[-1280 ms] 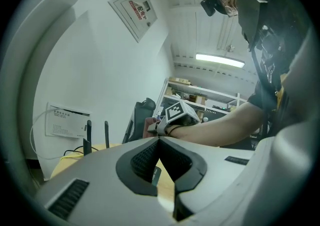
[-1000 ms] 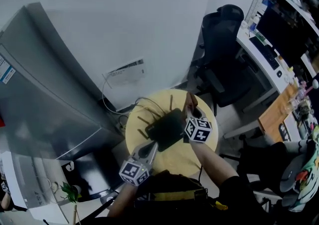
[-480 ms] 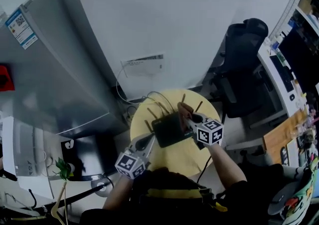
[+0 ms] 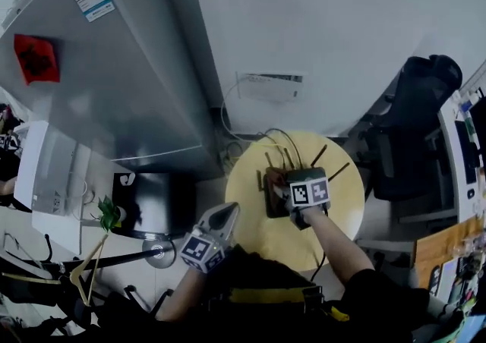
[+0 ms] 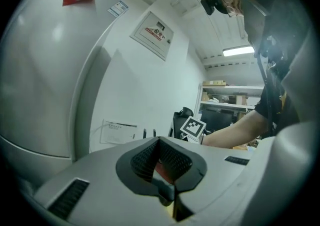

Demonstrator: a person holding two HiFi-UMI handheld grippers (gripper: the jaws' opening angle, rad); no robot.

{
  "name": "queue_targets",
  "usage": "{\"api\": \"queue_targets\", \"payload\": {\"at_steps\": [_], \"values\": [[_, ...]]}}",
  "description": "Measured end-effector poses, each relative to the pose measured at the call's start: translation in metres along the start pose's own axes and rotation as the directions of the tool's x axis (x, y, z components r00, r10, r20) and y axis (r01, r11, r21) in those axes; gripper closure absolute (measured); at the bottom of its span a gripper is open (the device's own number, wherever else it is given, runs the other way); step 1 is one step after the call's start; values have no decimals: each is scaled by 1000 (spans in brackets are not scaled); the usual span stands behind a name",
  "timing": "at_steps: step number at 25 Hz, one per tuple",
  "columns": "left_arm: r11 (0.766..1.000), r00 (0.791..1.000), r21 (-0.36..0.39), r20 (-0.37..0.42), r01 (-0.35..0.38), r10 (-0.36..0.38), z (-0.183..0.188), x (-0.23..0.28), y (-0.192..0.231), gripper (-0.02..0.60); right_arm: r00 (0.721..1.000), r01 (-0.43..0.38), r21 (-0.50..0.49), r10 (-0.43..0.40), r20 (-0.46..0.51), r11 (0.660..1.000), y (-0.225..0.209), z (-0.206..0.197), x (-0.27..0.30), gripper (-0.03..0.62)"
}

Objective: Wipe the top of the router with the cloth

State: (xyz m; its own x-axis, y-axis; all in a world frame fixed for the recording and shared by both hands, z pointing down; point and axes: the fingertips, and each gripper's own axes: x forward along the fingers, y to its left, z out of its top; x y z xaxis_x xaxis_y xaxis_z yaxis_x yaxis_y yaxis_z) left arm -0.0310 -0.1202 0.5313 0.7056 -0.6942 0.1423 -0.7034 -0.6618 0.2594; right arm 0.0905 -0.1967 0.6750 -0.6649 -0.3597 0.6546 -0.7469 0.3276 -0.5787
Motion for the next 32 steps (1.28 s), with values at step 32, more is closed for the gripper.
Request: {"api": "queue_targets", "payload": {"at_steps": [32], "values": [[999, 999, -36, -32, -39, 38, -13, -21, 19, 581, 875, 406, -200, -442, -195, 892, -114, -30, 9, 531]]}}
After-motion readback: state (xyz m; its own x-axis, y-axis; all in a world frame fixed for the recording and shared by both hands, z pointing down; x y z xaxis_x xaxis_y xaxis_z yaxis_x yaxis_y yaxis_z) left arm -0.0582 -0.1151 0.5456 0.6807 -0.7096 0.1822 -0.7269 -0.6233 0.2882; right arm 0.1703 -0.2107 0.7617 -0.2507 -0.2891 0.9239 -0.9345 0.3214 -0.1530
